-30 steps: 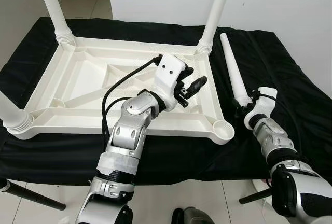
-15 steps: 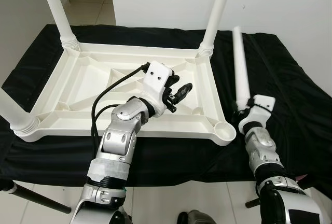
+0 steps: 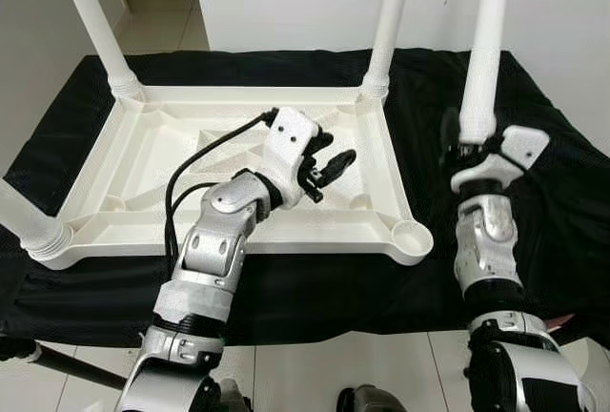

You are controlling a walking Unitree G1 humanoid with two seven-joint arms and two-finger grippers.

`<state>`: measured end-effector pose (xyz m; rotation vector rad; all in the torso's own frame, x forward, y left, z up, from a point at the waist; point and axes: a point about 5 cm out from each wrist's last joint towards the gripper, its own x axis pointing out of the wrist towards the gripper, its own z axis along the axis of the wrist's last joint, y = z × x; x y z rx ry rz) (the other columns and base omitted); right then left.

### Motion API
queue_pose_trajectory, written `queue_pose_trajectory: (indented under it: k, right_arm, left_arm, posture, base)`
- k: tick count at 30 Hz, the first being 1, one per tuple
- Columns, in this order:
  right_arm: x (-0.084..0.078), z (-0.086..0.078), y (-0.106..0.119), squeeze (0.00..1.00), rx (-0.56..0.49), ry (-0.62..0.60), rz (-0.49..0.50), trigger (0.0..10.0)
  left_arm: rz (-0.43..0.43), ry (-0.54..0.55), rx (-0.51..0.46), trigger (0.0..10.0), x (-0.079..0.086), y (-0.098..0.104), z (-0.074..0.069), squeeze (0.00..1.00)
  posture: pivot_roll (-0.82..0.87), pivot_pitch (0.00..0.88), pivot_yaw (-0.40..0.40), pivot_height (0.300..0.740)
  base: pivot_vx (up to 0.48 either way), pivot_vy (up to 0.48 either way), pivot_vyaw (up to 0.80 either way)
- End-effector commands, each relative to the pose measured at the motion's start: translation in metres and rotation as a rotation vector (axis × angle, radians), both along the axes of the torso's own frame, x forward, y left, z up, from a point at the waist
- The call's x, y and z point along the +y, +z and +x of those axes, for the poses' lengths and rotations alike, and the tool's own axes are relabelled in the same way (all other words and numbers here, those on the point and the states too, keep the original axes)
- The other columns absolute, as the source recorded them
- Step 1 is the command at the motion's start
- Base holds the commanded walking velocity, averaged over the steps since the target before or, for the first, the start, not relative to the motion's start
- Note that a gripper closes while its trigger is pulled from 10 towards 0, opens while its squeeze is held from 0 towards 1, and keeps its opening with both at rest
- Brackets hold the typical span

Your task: Building children table

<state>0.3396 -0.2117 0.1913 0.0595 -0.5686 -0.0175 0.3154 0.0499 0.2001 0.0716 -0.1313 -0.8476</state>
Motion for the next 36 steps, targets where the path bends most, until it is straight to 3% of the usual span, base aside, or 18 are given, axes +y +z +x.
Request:
queue_pose_trajectory:
  k: [1, 10, 20, 21, 24, 28, 29, 34, 36]
  right_arm:
    - [0.007, -0.001, 0.008, 0.00, -0.051, 0.025, -0.020, 10.0]
    - [0.025, -0.007, 0.053, 0.00, -0.247, 0.116, -0.069, 10.0]
    - [0.035, -0.013, 0.059, 0.00, -0.269, 0.209, -0.135, 10.0]
    - [0.037, -0.013, 0.057, 0.00, -0.261, 0.223, -0.154, 10.0]
    - [0.040, -0.015, 0.049, 0.00, -0.226, 0.263, -0.179, 10.0]
    - [0.041, -0.019, 0.036, 0.00, -0.169, 0.304, -0.195, 10.0]
    - [0.041, -0.023, 0.028, 0.00, -0.136, 0.327, -0.213, 10.0]
    - [0.042, -0.029, 0.014, 0.00, -0.081, 0.369, -0.245, 10.0]
    - [0.044, -0.031, 0.009, 0.00, -0.063, 0.382, -0.255, 10.0]
  left_arm:
    - [-0.007, -0.010, 0.009, 10.0, -0.001, -0.001, 0.001, 0.00]
    - [-0.082, -0.091, 0.023, 10.0, 0.005, 0.010, 0.003, 0.02]
    - [-0.087, -0.073, 0.015, 10.0, 0.011, 0.012, 0.008, 0.04]
    - [-0.118, -0.084, 0.026, 10.0, 0.013, 0.014, 0.008, 1.00]
    - [-0.142, -0.060, 0.020, 10.0, 0.021, 0.019, 0.011, 1.00]
    - [-0.098, -0.016, -0.006, 10.0, 0.034, 0.021, 0.018, 0.98]
    - [-0.122, -0.007, 0.006, 10.0, 0.038, 0.024, 0.020, 0.00]
    - [-0.172, -0.004, 0.045, 10.0, 0.043, 0.028, 0.023, 0.00]
    - [-0.190, -0.026, 0.150, 10.0, 0.039, 0.022, 0.023, 0.00]
  posture:
    - [0.05, 0.000, 0.051, 0.740]
    - [0.04, 0.000, 0.043, 0.740]
    - [0.04, 0.000, 0.038, 0.740]
    - [0.04, 0.000, 0.039, 0.740]
    - [0.04, 0.000, 0.034, 0.740]
    - [0.05, 0.000, 0.029, 0.740]
    - [0.05, 0.000, 0.027, 0.740]
    - [0.04, 0.000, 0.025, 0.740]
    - [0.04, 0.000, 0.019, 0.740]
  base:
    - [0.000, 0.000, 0.00]
    - [0.000, 0.000, 0.00]
    - [0.000, 0.000, 0.00]
    - [0.000, 0.000, 0.00]
    - [0.000, 0.000, 0.00]
    - [0.000, 0.000, 0.00]
    - [0.000, 0.000, 0.00]
    - [0.000, 0.000, 0.00]
    - [0.000, 0.000, 0.00]
